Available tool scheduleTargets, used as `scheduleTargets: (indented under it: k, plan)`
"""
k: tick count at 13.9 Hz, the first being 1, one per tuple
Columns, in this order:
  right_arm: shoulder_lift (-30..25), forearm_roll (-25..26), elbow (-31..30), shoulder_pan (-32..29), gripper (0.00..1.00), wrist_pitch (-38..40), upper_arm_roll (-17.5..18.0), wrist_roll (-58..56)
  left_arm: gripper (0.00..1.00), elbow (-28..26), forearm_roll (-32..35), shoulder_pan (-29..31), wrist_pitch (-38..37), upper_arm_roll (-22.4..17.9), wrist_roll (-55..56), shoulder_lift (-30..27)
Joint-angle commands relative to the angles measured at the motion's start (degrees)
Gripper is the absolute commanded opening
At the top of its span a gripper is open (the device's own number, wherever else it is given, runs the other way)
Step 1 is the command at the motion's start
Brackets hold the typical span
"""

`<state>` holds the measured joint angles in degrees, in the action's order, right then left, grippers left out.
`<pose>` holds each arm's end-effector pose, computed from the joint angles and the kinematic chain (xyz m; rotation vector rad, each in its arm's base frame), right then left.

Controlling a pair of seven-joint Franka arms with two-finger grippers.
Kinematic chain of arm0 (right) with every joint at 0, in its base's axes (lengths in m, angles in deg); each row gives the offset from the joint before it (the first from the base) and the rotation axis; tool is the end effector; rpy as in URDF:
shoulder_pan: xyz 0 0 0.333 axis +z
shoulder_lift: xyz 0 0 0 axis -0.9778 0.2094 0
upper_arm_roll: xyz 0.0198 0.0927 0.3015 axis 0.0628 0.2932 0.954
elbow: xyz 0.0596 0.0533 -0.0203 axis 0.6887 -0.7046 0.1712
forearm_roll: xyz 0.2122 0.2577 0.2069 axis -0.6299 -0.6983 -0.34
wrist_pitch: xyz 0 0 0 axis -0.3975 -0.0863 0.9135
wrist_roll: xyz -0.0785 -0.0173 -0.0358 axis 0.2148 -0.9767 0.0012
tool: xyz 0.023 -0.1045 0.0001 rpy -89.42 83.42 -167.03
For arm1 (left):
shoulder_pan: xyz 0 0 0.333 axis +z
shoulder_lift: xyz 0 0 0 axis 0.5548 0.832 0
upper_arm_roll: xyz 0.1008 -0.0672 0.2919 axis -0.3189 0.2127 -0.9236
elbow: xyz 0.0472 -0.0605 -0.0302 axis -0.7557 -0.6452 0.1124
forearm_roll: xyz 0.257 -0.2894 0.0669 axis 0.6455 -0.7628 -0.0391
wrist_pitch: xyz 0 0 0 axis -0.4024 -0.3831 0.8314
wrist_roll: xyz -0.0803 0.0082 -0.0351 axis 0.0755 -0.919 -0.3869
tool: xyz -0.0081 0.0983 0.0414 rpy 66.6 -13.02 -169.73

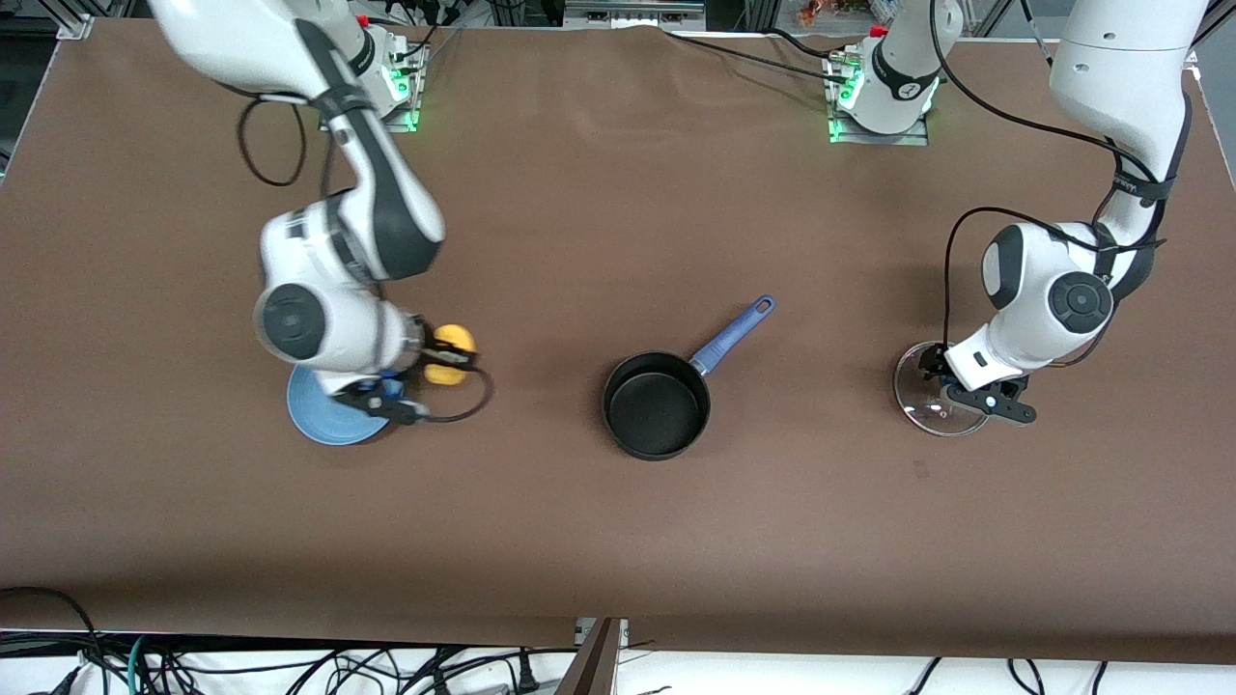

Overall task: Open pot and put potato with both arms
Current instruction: 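Carry the yellow potato with the right gripper into the saucepan and release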

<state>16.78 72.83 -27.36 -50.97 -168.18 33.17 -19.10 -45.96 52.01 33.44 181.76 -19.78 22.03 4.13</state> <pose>0.6277 0.3185 0.3341 -2.9595 0.5351 0.2916 0.5960 0.0253 0.2110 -3.0672 0.4651 0.0538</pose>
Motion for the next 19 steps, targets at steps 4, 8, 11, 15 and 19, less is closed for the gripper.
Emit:
scheduleTargets:
  k: [4, 8, 11, 15, 19]
  plan:
    - [15.59, -4.87, 17.83, 9.88, 0.23, -22.67, 1.91, 19.96, 1.00, 21.70, -4.08, -1.07, -34.37, 5.98, 12.26, -2.33]
    - [18.50, -4.88, 18.10, 10.23, 0.30, -31.96, 4.73, 20.33, 1.00, 32.79, -4.00, -1.24, -49.95, 8.01, 21.32, -6.62]
    - [18.42, -4.35, 17.93, 10.50, 0.64, -31.70, 4.64, 19.54, 1.00, 39.04, -3.90, -3.08, -59.54, 8.01, 25.11, -8.83]
    - [17.71, -1.98, 17.75, 10.06, 1.00, -29.16, 4.47, 19.10, 1.00, 39.59, -4.87, -3.00, -63.78, 7.84, 26.88, -15.32]
    - [15.70, -1.27, 17.93, 8.83, 1.00, -22.41, 4.03, 16.30, 1.00, 39.14, -5.84, -3.88, -66.16, 7.93, 34.20, -15.34]
